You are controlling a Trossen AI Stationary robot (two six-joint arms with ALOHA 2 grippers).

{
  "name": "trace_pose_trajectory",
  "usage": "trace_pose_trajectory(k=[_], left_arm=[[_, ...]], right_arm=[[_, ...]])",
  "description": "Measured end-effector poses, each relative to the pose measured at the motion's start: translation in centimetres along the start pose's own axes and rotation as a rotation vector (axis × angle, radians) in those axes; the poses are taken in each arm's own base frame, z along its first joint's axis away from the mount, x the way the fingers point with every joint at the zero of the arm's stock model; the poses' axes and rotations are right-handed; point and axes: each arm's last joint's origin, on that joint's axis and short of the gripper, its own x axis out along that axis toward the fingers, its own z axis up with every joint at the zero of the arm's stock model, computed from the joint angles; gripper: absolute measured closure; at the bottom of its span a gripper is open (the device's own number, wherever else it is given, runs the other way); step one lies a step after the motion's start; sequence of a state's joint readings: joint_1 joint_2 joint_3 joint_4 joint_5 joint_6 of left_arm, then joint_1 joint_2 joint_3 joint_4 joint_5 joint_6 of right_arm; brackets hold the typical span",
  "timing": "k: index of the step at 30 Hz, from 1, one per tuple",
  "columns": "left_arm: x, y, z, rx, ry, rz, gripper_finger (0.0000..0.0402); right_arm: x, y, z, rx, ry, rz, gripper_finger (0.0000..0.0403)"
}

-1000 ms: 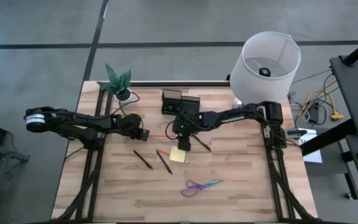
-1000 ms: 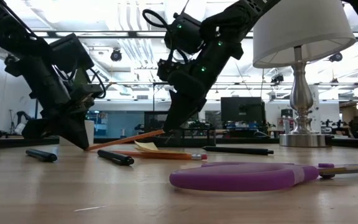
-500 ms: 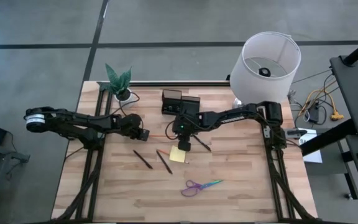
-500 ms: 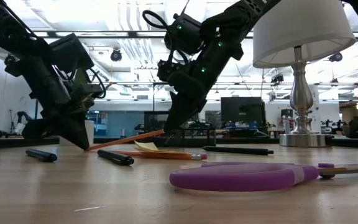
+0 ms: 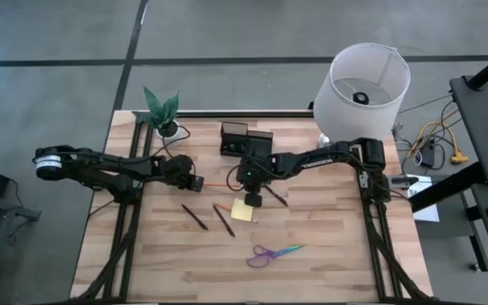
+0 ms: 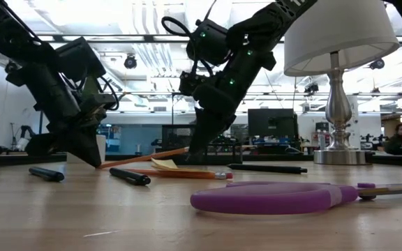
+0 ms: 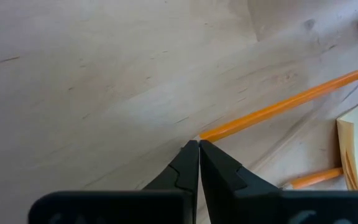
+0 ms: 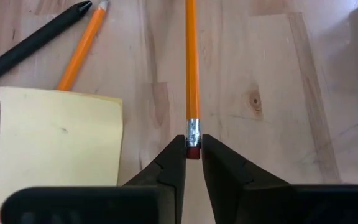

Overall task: Pick and place office supplies into organizer
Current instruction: Put the top yellow pencil into the black desk organizer

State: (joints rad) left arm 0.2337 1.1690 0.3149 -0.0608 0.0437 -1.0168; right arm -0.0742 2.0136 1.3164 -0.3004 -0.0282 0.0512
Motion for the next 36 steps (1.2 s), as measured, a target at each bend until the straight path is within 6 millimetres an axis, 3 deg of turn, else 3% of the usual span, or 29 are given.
trace_pose_trajectory(k=[16,29,36], left_arm=[[0.00,0.00,0.00,-0.001,0.000,-0.001,0.0402],[0.08,0.28,-0.17,-0.018,0.001,0.003,0.0402],[0.11,0.15,-0.09,-0.016,-0.011,-0.017,0.0402]], right_arm=[[0.01,0.01,0.34,0.001,-0.039,0.001,0.0359],[0.05,0.01,0.26,0.000,-0.036,0.002,0.0319],[0.04,-0.01,0.26,0.001,-0.036,0.000,0.0360]])
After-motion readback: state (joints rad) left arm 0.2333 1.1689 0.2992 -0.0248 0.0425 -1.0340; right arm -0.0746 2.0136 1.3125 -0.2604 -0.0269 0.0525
